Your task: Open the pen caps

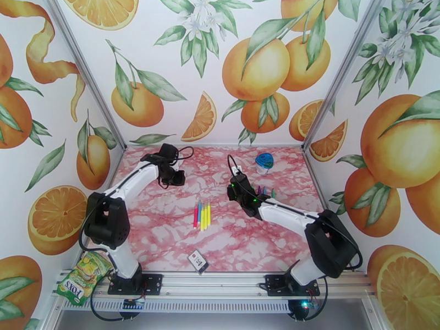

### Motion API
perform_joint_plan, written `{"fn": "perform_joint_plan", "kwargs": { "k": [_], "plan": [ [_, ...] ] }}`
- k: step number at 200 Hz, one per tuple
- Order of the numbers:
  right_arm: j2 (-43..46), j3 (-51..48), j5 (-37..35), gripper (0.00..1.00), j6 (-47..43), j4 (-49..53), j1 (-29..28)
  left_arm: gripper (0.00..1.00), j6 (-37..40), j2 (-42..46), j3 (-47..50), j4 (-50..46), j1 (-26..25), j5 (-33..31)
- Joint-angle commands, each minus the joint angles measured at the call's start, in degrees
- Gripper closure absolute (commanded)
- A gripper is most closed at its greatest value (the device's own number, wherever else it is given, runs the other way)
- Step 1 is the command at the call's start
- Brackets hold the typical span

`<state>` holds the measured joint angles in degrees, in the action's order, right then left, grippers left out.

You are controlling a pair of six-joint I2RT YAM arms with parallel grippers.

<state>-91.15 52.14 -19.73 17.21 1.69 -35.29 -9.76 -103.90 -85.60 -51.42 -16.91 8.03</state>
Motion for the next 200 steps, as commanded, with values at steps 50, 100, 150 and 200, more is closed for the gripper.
{"fn": "perform_joint_plan", "kwargs": {
  "k": [50, 100, 150, 200],
  "plan": [
    [-5.18, 4.46, -2.05, 1.0, 3.77, 6.43, 4.14, 1.0, 0.9, -5.23, -0.71, -0.8, -0.14, -5.19],
    [-7.86, 5.71, -0.79, 1.0, 4.79, 8.16, 6.44, 1.0, 0.97, -7.86, -0.71, -0.53, -0.18, -6.71],
    [-11.72, 8.83, -1.35, 1.0, 4.94, 13.14, 8.12, 1.0, 0.96, -11.09, -1.13, -0.17, -0.06, -6.1],
    [-14.43, 10.82, -1.54, 1.0, 4.78, 15.96, 9.07, 0.98, 1.03, -13.34, -1.32, -0.57, 0.23, -7.33]
  ]
}}
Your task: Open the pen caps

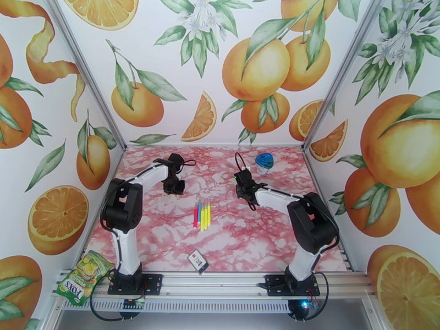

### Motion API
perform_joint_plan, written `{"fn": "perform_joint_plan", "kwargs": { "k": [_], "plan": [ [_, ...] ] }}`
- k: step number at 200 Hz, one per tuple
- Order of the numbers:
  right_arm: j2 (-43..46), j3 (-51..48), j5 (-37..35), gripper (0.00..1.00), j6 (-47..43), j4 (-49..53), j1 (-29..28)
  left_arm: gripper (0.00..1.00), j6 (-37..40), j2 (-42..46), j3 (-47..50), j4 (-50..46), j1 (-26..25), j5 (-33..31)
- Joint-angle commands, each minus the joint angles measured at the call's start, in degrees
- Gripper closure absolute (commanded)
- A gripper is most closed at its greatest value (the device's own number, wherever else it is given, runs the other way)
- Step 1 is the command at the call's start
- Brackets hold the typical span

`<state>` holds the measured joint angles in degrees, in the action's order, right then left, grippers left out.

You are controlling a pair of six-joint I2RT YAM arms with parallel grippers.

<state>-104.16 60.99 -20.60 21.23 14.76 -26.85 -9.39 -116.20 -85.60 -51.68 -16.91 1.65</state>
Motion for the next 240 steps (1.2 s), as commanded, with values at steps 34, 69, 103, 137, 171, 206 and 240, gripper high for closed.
{"fn": "perform_joint_plan", "kwargs": {
  "k": [34, 69, 103, 137, 171, 206, 240],
  "plan": [
    [-2.17, 2.35, -0.62, 1.0, 1.09, 3.62, 1.1, 0.95, 0.34, -1.83, -1.39, -0.64, 0.38, -2.15],
    [-3.37, 3.25, -1.02, 1.0, 1.09, 4.99, 1.19, 0.93, 0.41, -2.44, -1.5, -1.56, 0.47, -4.14],
    [-4.64, 3.91, -1.24, 1.0, 1.35, 5.9, 1.3, 0.9, 0.09, -3.02, -1.49, -1.98, 0.58, -5.85],
    [-5.48, 4.44, -2.05, 0.97, 1.49, 7.1, 1.39, 0.86, -0.01, -3.57, -1.67, -2.45, 0.56, -6.04],
    [-5.49, 4.49, -3.0, 0.91, 1.22, 7.82, 1.38, 0.81, -0.1, -3.81, -2.15, -3.25, 0.56, -8.14],
    [-5.57, 4.4, -3.57, 0.86, 1.09, 7.91, 1.39, 0.78, 0.03, -3.97, -2.33, -3.6, 0.56, -8.44],
    [-5.71, 4.4, -4.08, 0.81, 1.02, 8.12, 1.38, 0.76, 0.04, -4.21, -2.63, -3.78, 0.6, -8.42]
  ]
}}
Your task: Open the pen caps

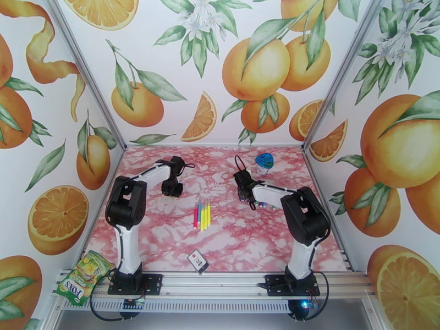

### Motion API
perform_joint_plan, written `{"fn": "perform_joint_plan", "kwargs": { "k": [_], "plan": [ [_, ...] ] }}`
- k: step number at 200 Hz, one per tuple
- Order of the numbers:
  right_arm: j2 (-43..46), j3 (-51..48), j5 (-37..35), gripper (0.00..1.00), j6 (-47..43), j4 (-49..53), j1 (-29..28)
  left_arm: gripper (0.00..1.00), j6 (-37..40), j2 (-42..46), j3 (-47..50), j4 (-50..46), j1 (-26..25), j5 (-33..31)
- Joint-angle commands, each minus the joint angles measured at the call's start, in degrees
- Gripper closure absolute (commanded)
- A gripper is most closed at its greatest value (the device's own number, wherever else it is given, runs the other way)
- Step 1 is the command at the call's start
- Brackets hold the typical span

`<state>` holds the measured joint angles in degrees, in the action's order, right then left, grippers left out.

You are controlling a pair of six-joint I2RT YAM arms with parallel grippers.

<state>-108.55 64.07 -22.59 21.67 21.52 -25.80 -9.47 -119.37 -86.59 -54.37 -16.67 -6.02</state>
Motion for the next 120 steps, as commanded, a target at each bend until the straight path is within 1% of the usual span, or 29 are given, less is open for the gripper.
{"fn": "perform_joint_plan", "kwargs": {
  "k": [1, 14, 61, 93, 120],
  "plan": [
    [-1.36, 1.32, -2.05, 0.81, 0.57, 1.44, 0.32, 0.75, 0.19, -1.08, -1.61, -1.09, 0.34, -0.75],
    [-1.49, 1.38, -2.11, 0.78, 0.48, 1.65, 0.32, 0.75, 0.23, -0.95, -1.83, -1.22, 0.43, -0.66],
    [-0.13, 0.88, -2.65, 0.74, 0.35, 1.94, 0.32, 0.7, 0.56, 0.28, -2.43, -1.68, 0.37, -0.4],
    [1.43, 0.9, -2.38, 0.7, 0.0, 2.22, 0.32, 0.69, 0.76, 0.87, -3.38, -2.23, 0.32, 0.37],
    [2.93, 0.97, -2.13, 0.68, -0.4, 2.82, 0.25, 0.69, 0.88, 2.27, -4.01, -2.41, 0.33, 0.84]
  ]
}}
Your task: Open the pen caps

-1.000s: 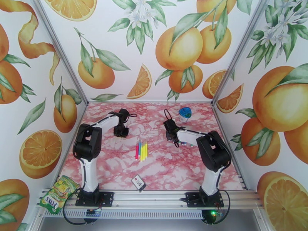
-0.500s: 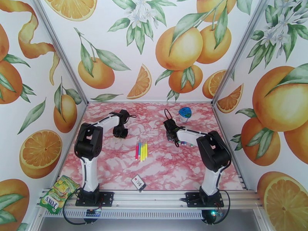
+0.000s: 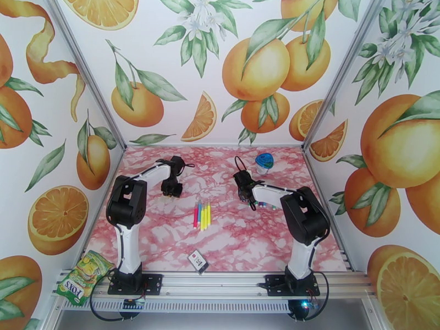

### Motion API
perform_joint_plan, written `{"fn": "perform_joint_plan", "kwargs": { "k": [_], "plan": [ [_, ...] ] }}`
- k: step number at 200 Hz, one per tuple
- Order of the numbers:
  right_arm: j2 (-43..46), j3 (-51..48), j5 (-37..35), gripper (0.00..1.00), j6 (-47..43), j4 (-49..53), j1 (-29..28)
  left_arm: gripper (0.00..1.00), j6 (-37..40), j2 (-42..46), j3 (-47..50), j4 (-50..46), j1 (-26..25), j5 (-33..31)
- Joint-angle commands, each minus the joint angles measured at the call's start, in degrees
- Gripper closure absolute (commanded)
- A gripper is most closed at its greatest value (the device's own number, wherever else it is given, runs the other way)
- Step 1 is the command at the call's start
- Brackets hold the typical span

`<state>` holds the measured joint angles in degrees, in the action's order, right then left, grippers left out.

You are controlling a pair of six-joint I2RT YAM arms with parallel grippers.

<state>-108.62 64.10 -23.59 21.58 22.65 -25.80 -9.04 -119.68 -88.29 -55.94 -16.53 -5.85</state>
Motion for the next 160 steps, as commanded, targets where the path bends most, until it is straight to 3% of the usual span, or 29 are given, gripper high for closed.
{"fn": "perform_joint_plan", "kwargs": {
  "k": [1, 31, 66, 111, 160],
  "plan": [
    [3.07, 0.9, -1.07, 0.68, -0.36, 1.69, 0.19, 0.69, 0.48, 2.68, -2.31, -0.83, 0.19, 0.66],
    [6.3, -0.26, 4.11, 0.65, -1.52, 0.46, -0.53, 0.65, 1.09, 5.72, -2.06, 0.68, 0.28, 3.41],
    [12.17, -3.04, 17.02, 0.6, -1.56, -2.83, -1.3, 0.49, 1.7, 10.75, 2.54, 7.58, 0.43, 3.55],
    [13.8, -3.57, 22.91, 0.57, -1.22, -2.04, -5.51, 0.38, 1.17, 16.19, 8.62, 14.82, 0.63, 5.62],
    [11.21, -2.8, 29.53, 0.56, 1.15, -3.12, -12.46, 0.38, 0.54, 20.71, 13.02, 20.29, 1.05, 7.59]
  ]
}}
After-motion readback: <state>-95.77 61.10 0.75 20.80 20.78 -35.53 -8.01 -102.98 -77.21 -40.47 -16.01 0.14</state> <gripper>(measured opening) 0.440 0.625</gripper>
